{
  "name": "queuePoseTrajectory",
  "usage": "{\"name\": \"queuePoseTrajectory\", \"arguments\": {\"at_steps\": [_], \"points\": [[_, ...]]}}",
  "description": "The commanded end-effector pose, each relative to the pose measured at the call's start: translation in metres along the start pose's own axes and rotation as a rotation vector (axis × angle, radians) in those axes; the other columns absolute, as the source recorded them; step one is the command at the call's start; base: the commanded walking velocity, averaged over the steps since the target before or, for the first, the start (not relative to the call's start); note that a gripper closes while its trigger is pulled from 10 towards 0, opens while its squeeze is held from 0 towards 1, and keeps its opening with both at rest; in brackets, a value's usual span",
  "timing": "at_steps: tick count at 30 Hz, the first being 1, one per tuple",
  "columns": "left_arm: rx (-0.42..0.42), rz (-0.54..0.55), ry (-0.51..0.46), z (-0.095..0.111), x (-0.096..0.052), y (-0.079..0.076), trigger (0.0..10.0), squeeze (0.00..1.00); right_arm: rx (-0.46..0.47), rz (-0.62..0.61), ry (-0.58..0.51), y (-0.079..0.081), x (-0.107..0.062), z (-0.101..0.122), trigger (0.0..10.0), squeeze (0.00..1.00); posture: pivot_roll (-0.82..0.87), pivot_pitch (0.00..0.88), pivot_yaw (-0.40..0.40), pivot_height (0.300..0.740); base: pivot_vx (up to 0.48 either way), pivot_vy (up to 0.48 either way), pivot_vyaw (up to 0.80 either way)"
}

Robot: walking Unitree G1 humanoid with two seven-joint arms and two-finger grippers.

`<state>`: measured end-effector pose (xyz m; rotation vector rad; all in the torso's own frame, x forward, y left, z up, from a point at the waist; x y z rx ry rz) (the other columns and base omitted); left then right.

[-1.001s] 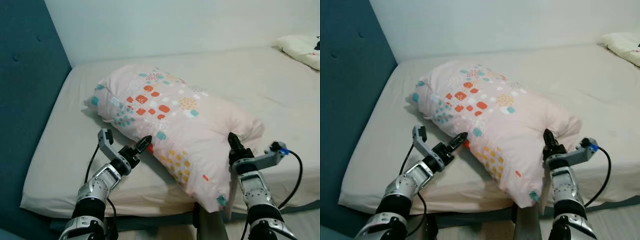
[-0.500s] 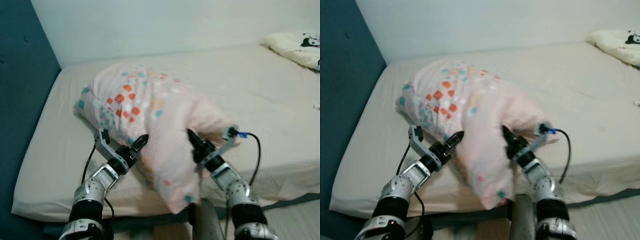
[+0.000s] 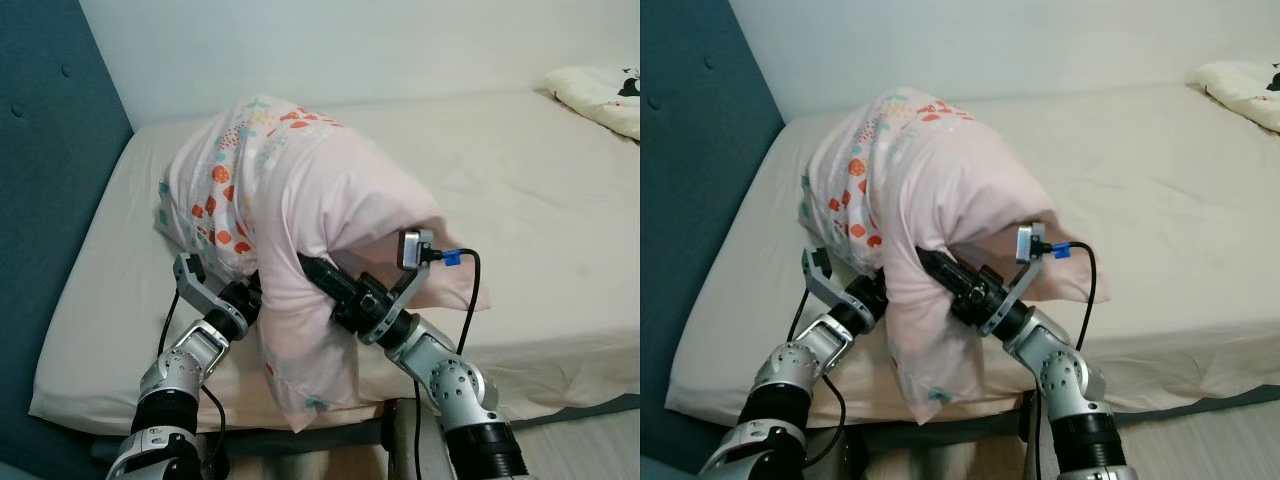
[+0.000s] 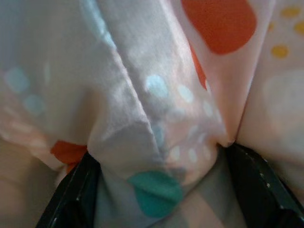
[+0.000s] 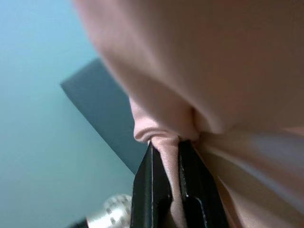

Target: Clean up the room

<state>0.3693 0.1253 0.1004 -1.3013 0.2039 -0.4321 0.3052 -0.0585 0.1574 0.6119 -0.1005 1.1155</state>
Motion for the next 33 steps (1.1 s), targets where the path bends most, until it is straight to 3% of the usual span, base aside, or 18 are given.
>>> {"name": "queuePoseTrajectory", "arguments": {"at_steps": [1,2,3,4,5,7,9,21,26,28,29,33], "points": [[-0.022,-0.086,0.008,-0.001,0.006,-0.016,5.5,0.00,0.022,0.012,0.060,0.004,0.004,-0.015,0.0,0.00,-0.03,0.099,0.028,0.469,0.000,0.000,0.00],[-0.072,-0.129,0.010,-0.004,0.006,-0.021,0.0,0.00,0.021,-0.021,0.075,0.003,-0.002,-0.018,0.0,0.00,-0.04,0.102,0.030,0.469,0.000,0.000,0.00],[-0.072,-0.129,0.010,-0.004,0.006,-0.021,0.0,0.00,0.021,-0.021,0.075,0.003,-0.002,-0.018,0.0,0.00,-0.04,0.102,0.030,0.469,0.000,0.000,0.00],[-0.136,-0.164,-0.005,-0.005,0.006,-0.026,0.0,0.00,0.021,-0.044,0.078,0.003,-0.007,-0.017,0.0,0.00,-0.05,0.102,0.028,0.469,0.000,0.000,0.00],[-0.136,-0.164,-0.005,-0.005,0.006,-0.026,0.0,0.00,0.021,-0.044,0.078,0.003,-0.007,-0.017,0.0,0.00,-0.05,0.102,0.028,0.469,0.000,0.000,0.00],[-0.253,-0.241,-0.025,-0.006,0.008,-0.037,0.0,0.00,0.015,-0.084,0.081,0.002,-0.017,-0.014,0.0,0.00,-0.05,0.104,0.027,0.469,0.000,0.000,0.00],[-0.283,-0.262,-0.028,-0.007,0.008,-0.040,0.0,0.00,0.012,-0.095,0.085,0.002,-0.020,-0.013,0.0,0.00,-0.05,0.104,0.027,0.469,0.000,0.000,0.00],[-0.349,-0.332,-0.018,-0.012,0.013,-0.056,0.0,0.00,-0.008,-0.229,0.195,-0.014,-0.037,-0.030,0.0,0.00,-0.06,0.101,0.024,0.469,0.000,0.000,0.00],[-0.309,-0.332,-0.013,-0.007,0.017,-0.061,0.0,0.00,-0.057,-0.374,0.351,-0.031,-0.053,-0.051,0.0,0.00,-0.07,0.097,0.027,0.469,0.000,0.000,0.00],[-0.236,-0.337,-0.025,0.003,0.022,-0.069,0.0,0.00,-0.091,-0.447,0.437,-0.041,-0.065,-0.060,0.0,0.00,-0.07,0.094,0.028,0.469,0.000,0.000,0.00],[-0.155,-0.340,-0.040,0.014,0.027,-0.079,0.0,0.00,-0.118,-0.477,0.473,-0.044,-0.072,-0.062,0.0,0.00,-0.07,0.094,0.028,0.469,0.000,0.000,0.00],[-0.101,-0.340,-0.057,0.023,0.031,-0.088,0.0,0.00,-0.131,-0.515,0.480,-0.049,-0.076,-0.061,0.0,0.00,-0.07,0.091,0.028,0.469,0.000,0.000,0.00]]}}
Point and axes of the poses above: a point about 5 cm out from each wrist's last joint towards the gripper, its own x axis pointing out of the wrist towards the gripper, its own z axis along the axis of the wrist's last joint, y = z × x, the point moved 3 cm from there along x, pointing out of the wrist towards the gripper, and after that the axes turned 12 degrees about -x, right-handed, at the moved point
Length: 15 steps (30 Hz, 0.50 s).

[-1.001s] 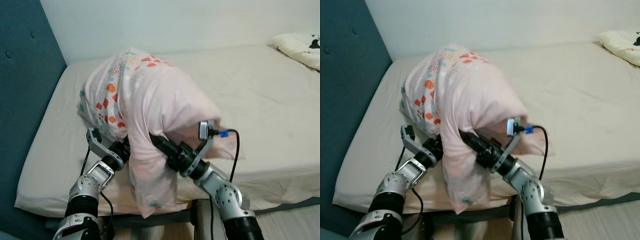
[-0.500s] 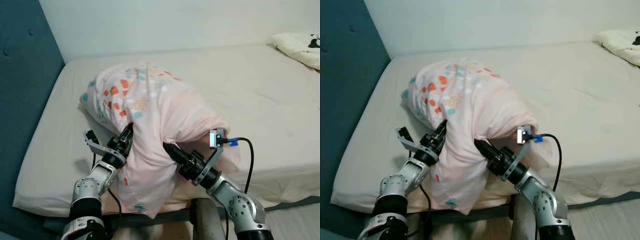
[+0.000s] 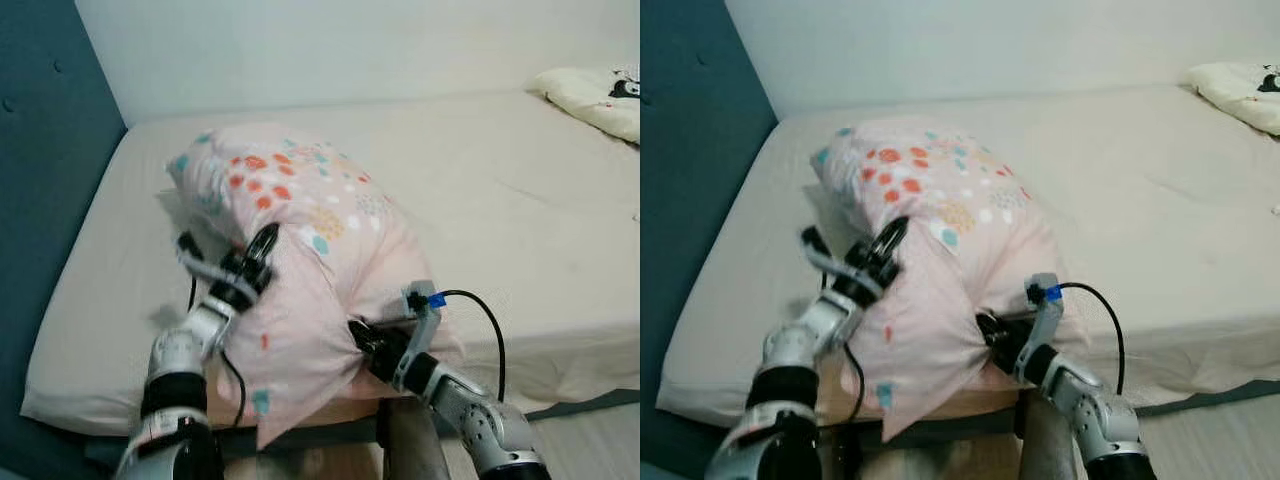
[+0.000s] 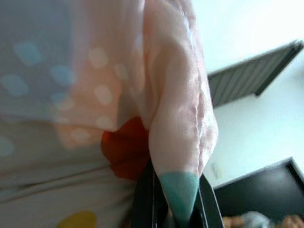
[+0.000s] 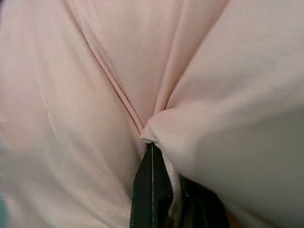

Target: Clean up the room

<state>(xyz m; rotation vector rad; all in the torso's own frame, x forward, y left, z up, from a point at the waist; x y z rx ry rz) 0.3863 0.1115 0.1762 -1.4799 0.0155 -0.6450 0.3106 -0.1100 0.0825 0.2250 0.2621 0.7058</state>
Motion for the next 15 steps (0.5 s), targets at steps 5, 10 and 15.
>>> {"name": "queuePoseTrajectory", "arguments": {"at_steps": [5,10,15], "points": [[0.272,-0.066,-0.072,0.041,0.028,-0.052,0.0,0.00,-0.003,-0.165,0.107,-0.022,-0.004,-0.023,10.0,0.00,-0.07,0.084,0.031,0.469,0.000,0.000,0.00],[0.608,0.031,-0.144,0.078,0.040,-0.079,0.0,0.00,-0.035,-0.251,0.033,-0.036,-0.009,-0.008,10.0,1.00,-0.07,0.077,0.033,0.469,0.000,0.000,0.00],[0.838,0.115,-0.209,0.102,0.045,-0.095,0.0,0.00,-0.050,-0.253,-0.013,-0.036,-0.009,0.001,10.0,1.00,-0.07,0.072,0.033,0.469,0.000,0.000,0.00]]}}
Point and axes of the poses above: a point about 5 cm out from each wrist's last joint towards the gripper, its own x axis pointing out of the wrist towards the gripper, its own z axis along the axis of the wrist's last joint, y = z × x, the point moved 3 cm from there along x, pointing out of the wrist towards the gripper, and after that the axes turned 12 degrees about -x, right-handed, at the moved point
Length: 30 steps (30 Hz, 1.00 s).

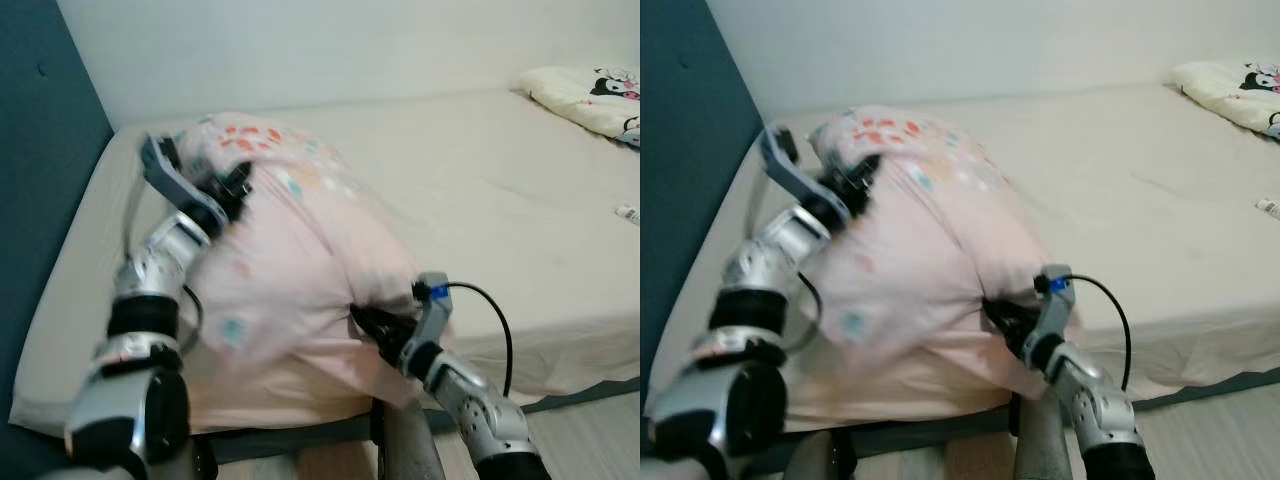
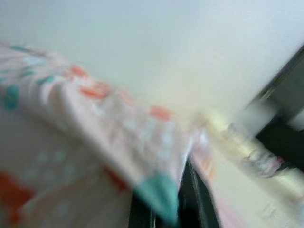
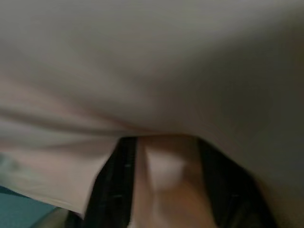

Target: Clean up the room

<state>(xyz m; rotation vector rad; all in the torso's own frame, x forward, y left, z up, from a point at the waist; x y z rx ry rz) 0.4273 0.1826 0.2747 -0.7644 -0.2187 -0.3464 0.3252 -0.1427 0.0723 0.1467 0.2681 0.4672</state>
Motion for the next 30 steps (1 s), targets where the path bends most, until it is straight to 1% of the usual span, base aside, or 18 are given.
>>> {"name": "queuePoseTrajectory", "arguments": {"at_steps": [1,2,4,5,7,9,12,14,15,16,18,19,20,22,23,25,26,30], "points": [[0.230,0.015,-0.094,0.035,0.007,-0.008,0.0,0.00,-0.008,-0.001,-0.039,0.002,0.001,0.007,10.0,1.00,-0.07,0.073,0.035,0.469,0.000,0.000,0.00],[0.230,0.015,-0.094,0.035,0.007,-0.008,0.0,0.00,-0.008,-0.001,-0.039,0.002,0.001,0.007,10.0,1.00,-0.07,0.073,0.035,0.469,0.000,0.000,0.00],[0.535,0.072,-0.165,0.069,0.013,-0.016,0.0,0.00,-0.014,0.022,-0.091,0.008,0.002,0.019,10.0,1.00,-0.08,0.068,0.033,0.469,0.000,0.000,0.00],[0.535,0.072,-0.165,0.069,0.013,-0.016,0.0,0.00,-0.014,0.022,-0.091,0.008,0.002,0.019,10.0,1.00,-0.08,0.068,0.033,0.469,0.000,0.000,0.00],[0.653,0.157,-0.193,0.082,0.012,-0.012,0.0,0.00,-0.021,0.027,-0.099,0.010,0.003,0.021,10.0,1.00,-0.08,0.064,0.038,0.469,0.000,0.000,0.00],[0.653,0.157,-0.193,0.082,0.012,-0.012,0.0,0.00,-0.021,0.027,-0.099,0.010,0.003,0.021,10.0,1.00,-0.08,0.064,0.038,0.469,0.000,0.000,0.00],[0.798,0.283,-0.242,0.096,0.007,-0.001,0.0,0.00,-0.025,0.037,-0.114,0.015,0.003,0.022,10.0,1.00,-0.09,0.061,0.042,0.469,0.000,0.000,0.00],[0.819,0.312,-0.258,0.100,0.004,0.002,0.0,0.00,-0.026,0.045,-0.119,0.017,0.003,0.023,10.0,1.00,-0.09,0.061,0.042,0.469,0.000,0.000,0.00],[0.856,0.349,-0.272,0.103,0.001,0.006,0.0,0.00,-0.025,0.052,-0.121,0.019,0.003,0.023,10.0,1.00,-0.09,0.060,0.040,0.469,0.000,0.000,0.00],[0.875,0.379,-0.280,0.104,-0.002,0.011,0.0,0.00,-0.025,0.057,-0.121,0.021,0.003,0.022,10.0,0.47,-0.09,0.060,0.040,0.469,0.000,0.000,0.00],[0.895,0.405,-0.283,0.105,-0.004,0.015,0.0,0.00,-0.025,0.060,-0.121,0.022,0.003,0.022,10.0,0.47,-0.09,0.060,0.040,0.469,0.000,0.000,0.00],[0.907,0.435,-0.282,0.103,-0.009,0.022,0.0,0.00,-0.025,0.062,-0.120,0.022,0.003,0.022,10.0,0.00,-0.09,0.060,0.040,0.469,0.000,0.000,0.00],[0.907,0.435,-0.282,0.103,-0.009,0.022,0.0,0.00,-0.025,0.062,-0.120,0.022,0.003,0.022,10.0,0.00,-0.09,0.060,0.040,0.469,0.000,0.000,0.00],[0.946,0.469,-0.271,0.094,-0.017,0.036,0.0,0.00,-0.025,0.063,-0.124,0.023,0.004,0.023,10.0,0.00,-0.09,0.061,0.034,0.469,0.000,0.000,0.00],[0.946,0.469,-0.271,0.094,-0.017,0.036,0.0,0.00,-0.025,0.063,-0.124,0.023,0.004,0.023,10.0,0.00,-0.09,0.061,0.034,0.469,0.000,0.000,0.00],[1.037,0.473,-0.263,0.084,-0.021,0.044,0.0,0.00,-0.027,0.063,-0.127,0.023,0.003,0.024,10.0,0.00,-0.10,0.067,0.033,0.469,0.000,0.000,0.00],[1.079,0.477,-0.263,0.083,-0.023,0.046,0.0,0.00,-0.027,0.064,-0.129,0.024,0.003,0.025,10.0,0.00,-0.10,0.073,0.032,0.469,0.000,0.000,0.00],[1.132,0.508,-0.296,0.093,-0.025,0.045,0.0,0.00,-0.024,0.067,-0.133,0.025,0.002,0.025,10.0,0.00,-0.10,0.085,0.031,0.469,0.000,0.000,0.00]]}}
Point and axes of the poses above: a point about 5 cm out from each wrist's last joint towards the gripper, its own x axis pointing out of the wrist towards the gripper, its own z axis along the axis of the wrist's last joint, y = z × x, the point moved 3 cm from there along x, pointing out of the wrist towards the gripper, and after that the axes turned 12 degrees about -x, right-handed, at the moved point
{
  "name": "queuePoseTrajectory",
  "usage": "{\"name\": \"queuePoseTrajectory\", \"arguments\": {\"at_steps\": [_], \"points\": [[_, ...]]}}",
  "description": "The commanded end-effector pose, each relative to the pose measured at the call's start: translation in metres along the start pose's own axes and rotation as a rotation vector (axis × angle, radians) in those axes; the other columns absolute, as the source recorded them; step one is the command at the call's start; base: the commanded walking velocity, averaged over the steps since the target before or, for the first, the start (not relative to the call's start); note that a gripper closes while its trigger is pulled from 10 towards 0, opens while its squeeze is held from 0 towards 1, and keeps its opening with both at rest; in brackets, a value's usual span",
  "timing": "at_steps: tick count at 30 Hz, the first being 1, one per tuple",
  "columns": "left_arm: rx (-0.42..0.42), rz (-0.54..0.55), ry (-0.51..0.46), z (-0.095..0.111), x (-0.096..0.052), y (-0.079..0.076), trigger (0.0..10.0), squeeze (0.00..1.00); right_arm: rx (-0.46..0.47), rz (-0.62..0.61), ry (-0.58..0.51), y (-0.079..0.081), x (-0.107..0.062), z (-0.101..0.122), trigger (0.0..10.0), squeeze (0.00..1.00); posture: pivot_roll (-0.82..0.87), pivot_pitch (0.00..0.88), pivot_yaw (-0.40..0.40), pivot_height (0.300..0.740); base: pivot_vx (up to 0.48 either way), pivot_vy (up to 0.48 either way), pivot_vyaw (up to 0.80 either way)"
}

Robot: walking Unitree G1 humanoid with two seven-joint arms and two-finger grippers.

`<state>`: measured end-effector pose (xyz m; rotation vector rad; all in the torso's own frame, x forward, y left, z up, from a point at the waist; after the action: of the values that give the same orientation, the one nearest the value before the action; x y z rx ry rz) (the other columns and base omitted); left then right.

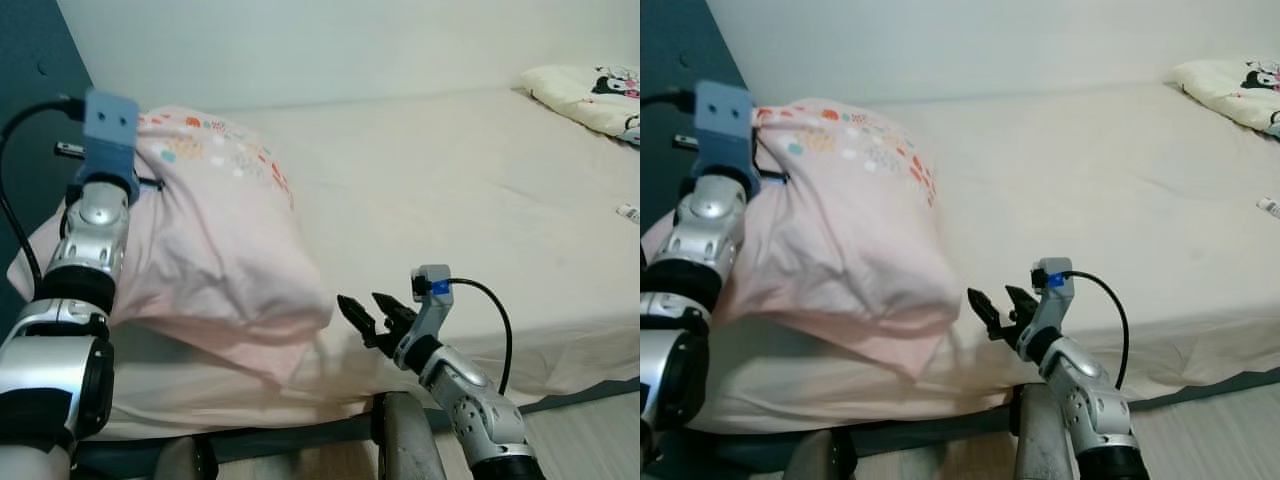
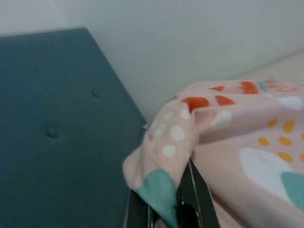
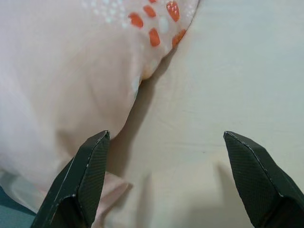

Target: Clean up the room

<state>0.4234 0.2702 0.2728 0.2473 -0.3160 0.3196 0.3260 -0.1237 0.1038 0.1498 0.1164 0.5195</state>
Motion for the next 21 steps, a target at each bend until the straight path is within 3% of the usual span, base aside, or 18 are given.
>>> {"name": "queuePoseTrajectory", "arguments": {"at_steps": [1,4,7,9,10,11,13,14,16,17,18,19,21], "points": [[0.039,0.112,-0.135,0.034,0.010,0.031,0.0,0.00,0.018,0.008,0.005,0.004,-0.003,-0.003,10.0,0.00,-0.10,0.090,0.031,0.469,0.000,0.000,0.00],[0.085,0.212,-0.226,0.064,0.016,0.054,0.0,0.00,0.026,0.018,0.000,0.009,-0.007,-0.004,10.0,0.00,-0.10,0.104,0.023,0.469,0.000,0.000,0.00],[0.093,0.234,-0.251,0.073,0.018,0.060,0.0,0.00,0.026,0.020,0.001,0.010,-0.008,-0.004,10.0,0.00,-0.10,0.111,0.021,0.469,0.000,0.000,0.00],[0.114,0.289,-0.302,0.094,0.020,0.075,0.0,0.00,0.028,0.024,0.002,0.012,-0.008,-0.004,10.0,0.00,-0.10,0.118,0.018,0.469,0.000,0.000,0.00],[0.114,0.289,-0.302,0.094,0.020,0.075,0.0,0.00,0.028,0.024,0.002,0.012,-0.008,-0.004,10.0,0.00,-0.10,0.118,0.018,0.469,0.000,0.000,0.00],[0.120,0.327,-0.318,0.102,0.020,0.086,0.0,0.00,0.029,0.027,0.003,0.012,-0.008,-0.004,10.0,0.00,-0.09,0.120,0.016,0.469,0.000,0.000,0.00],[0.120,0.327,-0.318,0.102,0.020,0.086,0.0,0.00,0.029,0.027,0.003,0.012,-0.008,-0.004,10.0,0.00,-0.09,0.120,0.016,0.469,0.000,0.000,0.00],[0.120,0.360,-0.326,0.105,0.019,0.096,0.0,0.00,0.030,0.030,0.006,0.013,-0.008,-0.005,10.0,0.00,-0.09,0.125,0.013,0.469,0.000,0.000,0.00],[0.082,0.361,-0.201,0.065,0.014,0.097,0.0,0.00,0.030,0.045,0.029,0.018,-0.007,-0.009,10.0,0.00,-0.08,0.133,0.008,0.469,0.000,0.000,0.00],[0.082,0.361,-0.201,0.065,0.014,0.097,0.0,0.00,0.030,0.045,0.029,0.018,-0.007,-0.009,10.0,0.00,-0.08,0.133,0.008,0.469,0.000,0.000,0.00],[0.028,0.349,-0.129,0.043,0.011,0.093,0.0,0.00,0.025,0.048,0.041,0.019,-0.007,-0.011,10.0,0.00,-0.08,0.137,0.007,0.469,0.000,0.000,0.00],[0.028,0.349,-0.129,0.043,0.011,0.093,0.0,0.00,0.025,0.048,0.041,0.019,-0.007,-0.011,10.0,0.00,-0.08,0.137,0.007,0.469,0.000,0.000,0.00],[-0.148,0.257,0.118,-0.026,-0.006,0.062,0.0,0.00,0.024,0.047,0.065,0.022,-0.008,-0.016,10.0,0.00,-0.09,0.147,0.002,0.469,0.000,0.000,0.00]]}}
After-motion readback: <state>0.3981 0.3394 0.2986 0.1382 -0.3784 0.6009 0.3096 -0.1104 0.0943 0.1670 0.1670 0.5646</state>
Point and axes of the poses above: a point about 5 cm out from each wrist's last joint towards the gripper, its own x axis pointing out of the wrist towards the gripper, its own z axis along the axis of the wrist's last joint, y = z × x, the point moved 3 cm from there along x, pointing out of the wrist towards the gripper, and after that the axes turned 12 degrees about -x, right-handed, at the moved point
